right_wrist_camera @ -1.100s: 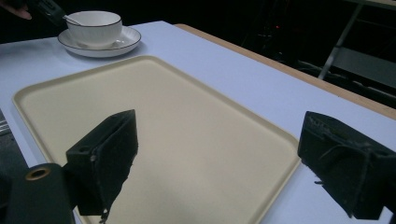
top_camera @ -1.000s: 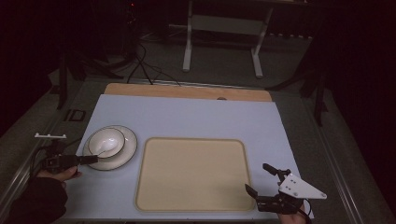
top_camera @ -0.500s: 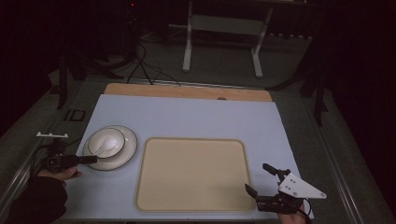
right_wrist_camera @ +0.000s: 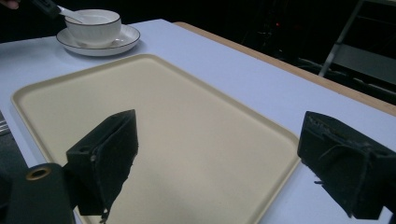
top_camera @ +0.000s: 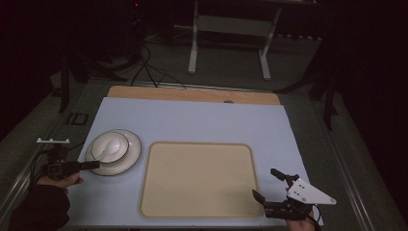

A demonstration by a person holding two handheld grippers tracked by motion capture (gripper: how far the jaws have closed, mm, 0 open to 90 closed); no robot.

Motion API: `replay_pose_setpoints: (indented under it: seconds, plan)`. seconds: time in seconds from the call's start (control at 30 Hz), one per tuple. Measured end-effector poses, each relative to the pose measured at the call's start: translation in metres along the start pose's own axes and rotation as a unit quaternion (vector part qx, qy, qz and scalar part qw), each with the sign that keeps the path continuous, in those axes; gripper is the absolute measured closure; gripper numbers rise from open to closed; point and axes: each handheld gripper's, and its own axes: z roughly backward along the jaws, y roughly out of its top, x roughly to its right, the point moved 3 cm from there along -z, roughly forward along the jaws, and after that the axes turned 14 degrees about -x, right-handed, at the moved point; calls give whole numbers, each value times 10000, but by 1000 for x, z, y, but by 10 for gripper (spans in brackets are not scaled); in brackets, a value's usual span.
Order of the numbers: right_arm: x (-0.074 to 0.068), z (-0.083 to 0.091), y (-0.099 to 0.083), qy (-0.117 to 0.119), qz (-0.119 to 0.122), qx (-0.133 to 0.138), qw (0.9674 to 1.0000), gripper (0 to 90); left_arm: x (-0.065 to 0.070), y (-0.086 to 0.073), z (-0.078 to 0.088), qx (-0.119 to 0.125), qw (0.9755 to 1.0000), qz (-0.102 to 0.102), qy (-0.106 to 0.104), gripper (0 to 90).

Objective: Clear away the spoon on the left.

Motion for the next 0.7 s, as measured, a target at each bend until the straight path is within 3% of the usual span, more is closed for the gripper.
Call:
replay_pose_setpoints:
  seconds: [0.37, 0.7]
  plan:
    - [1, 0, 0, -46, -20, 24, 10000, 123, 11, -5, 10, 98, 9998, -120, 92, 856]
    - [1, -1, 0, -65, -27, 14, 10000, 123, 29, -9, 23, 247, 9991, -273, 201, 857]
